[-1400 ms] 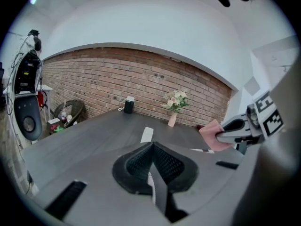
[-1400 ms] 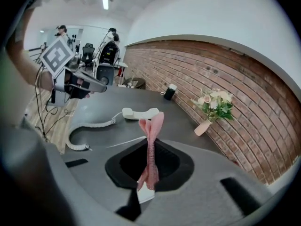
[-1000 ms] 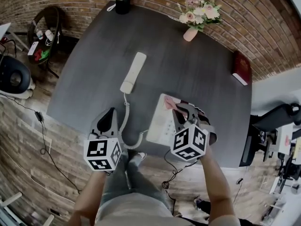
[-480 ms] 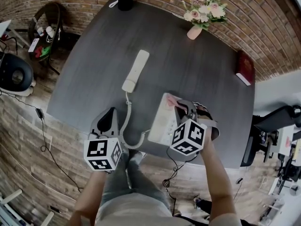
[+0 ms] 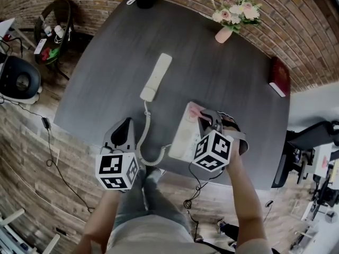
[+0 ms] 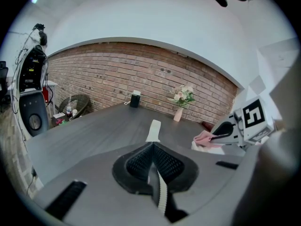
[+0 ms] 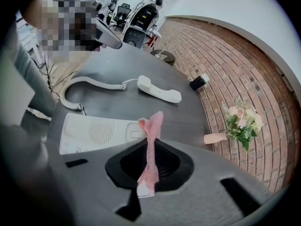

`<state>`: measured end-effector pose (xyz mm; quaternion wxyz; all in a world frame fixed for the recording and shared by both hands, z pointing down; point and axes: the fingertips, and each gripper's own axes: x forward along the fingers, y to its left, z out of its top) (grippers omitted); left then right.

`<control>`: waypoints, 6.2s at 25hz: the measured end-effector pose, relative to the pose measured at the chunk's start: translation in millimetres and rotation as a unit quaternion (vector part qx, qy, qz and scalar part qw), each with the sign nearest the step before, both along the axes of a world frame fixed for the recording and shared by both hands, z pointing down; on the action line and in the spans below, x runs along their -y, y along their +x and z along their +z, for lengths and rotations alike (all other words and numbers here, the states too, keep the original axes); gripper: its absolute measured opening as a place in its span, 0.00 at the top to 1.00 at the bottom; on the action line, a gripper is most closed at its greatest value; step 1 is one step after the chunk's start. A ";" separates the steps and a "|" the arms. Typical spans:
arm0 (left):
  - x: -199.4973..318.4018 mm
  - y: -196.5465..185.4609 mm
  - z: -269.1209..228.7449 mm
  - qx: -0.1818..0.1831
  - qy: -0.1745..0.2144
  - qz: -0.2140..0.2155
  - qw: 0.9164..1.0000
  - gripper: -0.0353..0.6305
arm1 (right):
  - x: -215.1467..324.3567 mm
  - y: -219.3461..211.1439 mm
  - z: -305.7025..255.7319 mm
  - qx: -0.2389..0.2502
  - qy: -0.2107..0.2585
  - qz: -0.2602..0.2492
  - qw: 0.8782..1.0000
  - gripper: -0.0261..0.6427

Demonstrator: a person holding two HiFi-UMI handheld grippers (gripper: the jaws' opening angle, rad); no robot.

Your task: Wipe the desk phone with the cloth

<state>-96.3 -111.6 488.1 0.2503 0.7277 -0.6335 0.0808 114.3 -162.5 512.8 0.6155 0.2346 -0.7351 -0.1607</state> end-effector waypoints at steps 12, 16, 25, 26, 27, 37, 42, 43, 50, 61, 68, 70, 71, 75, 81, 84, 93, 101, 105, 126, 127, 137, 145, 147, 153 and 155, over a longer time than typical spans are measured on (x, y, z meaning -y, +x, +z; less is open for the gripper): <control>-3.3 4.2 0.4 0.000 -0.001 0.006 1.000 0.94 | -12.5 -3.3 9.6 0.000 -0.017 -0.002 1.000 0.93; -5.7 6.7 0.5 0.000 -0.002 0.008 1.000 0.94 | -19.5 -3.9 12.1 0.005 -0.027 0.000 1.000 0.93; -11.0 10.1 2.1 -0.001 -0.003 0.013 1.000 0.94 | -37.4 -4.9 16.7 0.008 -0.044 0.003 0.999 0.93; -11.4 10.4 1.9 0.000 -0.003 0.013 1.000 0.94 | -39.5 -5.3 17.2 0.009 -0.045 0.003 0.999 0.93; -11.7 10.8 1.7 0.000 -0.003 0.014 1.000 0.94 | -41.8 -5.8 17.7 0.010 -0.047 0.003 0.999 0.93; -16.9 17.1 4.4 0.000 -0.008 0.023 1.000 0.94 | -64.0 -7.2 23.8 0.018 -0.063 0.005 0.998 0.93; -19.3 24.5 7.2 0.001 -0.010 0.031 0.999 0.94 | -75.3 -7.3 26.1 0.027 -0.076 0.006 0.997 0.93; -19.8 25.9 7.9 0.001 -0.011 0.033 0.999 0.94 | -77.7 -7.4 26.7 0.028 -0.078 0.006 0.997 0.93; -19.7 33.3 9.6 0.003 -0.013 0.043 0.999 0.94 | -92.7 -9.0 30.6 0.035 -0.096 0.002 0.995 0.93; -20.2 39.7 16.2 -0.001 -0.020 0.049 0.999 0.94 | -114.6 -12.1 38.9 0.041 -0.133 -0.003 0.990 0.93; -23.4 41.0 20.1 0.000 -0.024 0.054 0.998 0.94 | -132.3 -16.3 44.3 0.055 -0.165 0.000 0.985 0.93; -24.3 42.6 21.3 0.000 -0.026 0.055 0.998 0.94 | -138.4 -17.1 45.9 0.058 -0.176 -0.001 0.983 0.93; -24.6 43.6 21.7 0.000 -0.027 0.056 0.998 0.94 | -141.1 -17.5 46.7 0.059 -0.179 -0.001 0.982 0.93; -27.0 46.3 22.2 -0.001 -0.029 0.061 0.998 0.94 | -151.5 -19.7 49.5 0.061 -0.191 -0.002 0.980 0.93; -30.4 48.2 24.2 0.001 -0.033 0.070 0.997 0.94 | -165.3 -21.0 53.8 0.066 -0.211 0.000 0.975 0.93; -30.6 49.6 26.5 0.001 -0.038 0.073 0.997 0.94 | -172.3 -21.3 56.6 0.070 -0.224 0.000 0.972 0.93; -25.4 56.9 30.6 0.002 -0.041 0.083 0.996 0.94 | -188.3 -22.6 63.8 0.084 -0.263 0.005 0.961 0.93; -19.9 58.5 27.6 0.004 -0.037 0.085 0.996 0.94 | -200.0 -23.4 64.9 0.089 -0.283 -0.005 0.955 0.93; -17.0 59.4 25.1 0.005 -0.035 0.085 0.996 0.94 | -202.3 -23.9 60.8 0.092 -0.285 -0.013 0.954 0.93; 6.8 95.7 -8.4 0.012 -0.005 0.103 0.995 0.94 | -138.2 28.7 1.3 0.120 -0.195 0.030 0.973 0.93; 8.1 98.3 -10.5 0.012 -0.003 0.104 0.995 0.94 | -133.3 32.5 -1.5 0.118 -0.189 0.030 0.974 0.93; 23.3 115.0 -16.8 0.012 -0.004 0.095 0.995 0.94 | -83.0 59.0 -20.0 0.106 -0.143 0.019 0.984 0.93; 37.6 118.4 -17.3 0.011 -0.006 0.077 0.997 0.94 | -52.6 69.7 -23.3 0.088 -0.119 0.002 0.989 0.93; 40.2 119.3 -18.0 0.011 -0.005 0.074 0.997 0.94 | -45.9 70.6 -23.3 0.083 -0.114 -0.003 0.990 0.93; 42.1 120.0 -16.4 0.009 -0.007 0.062 0.998 0.94 | -27.8 73.0 -21.9 0.059 -0.096 -0.019 0.993 0.93; 42.2 119.4 -15.1 0.005 -0.009 0.058 0.998 0.94 | -23.2 73.5 -20.0 0.056 -0.093 -0.022 0.994 0.93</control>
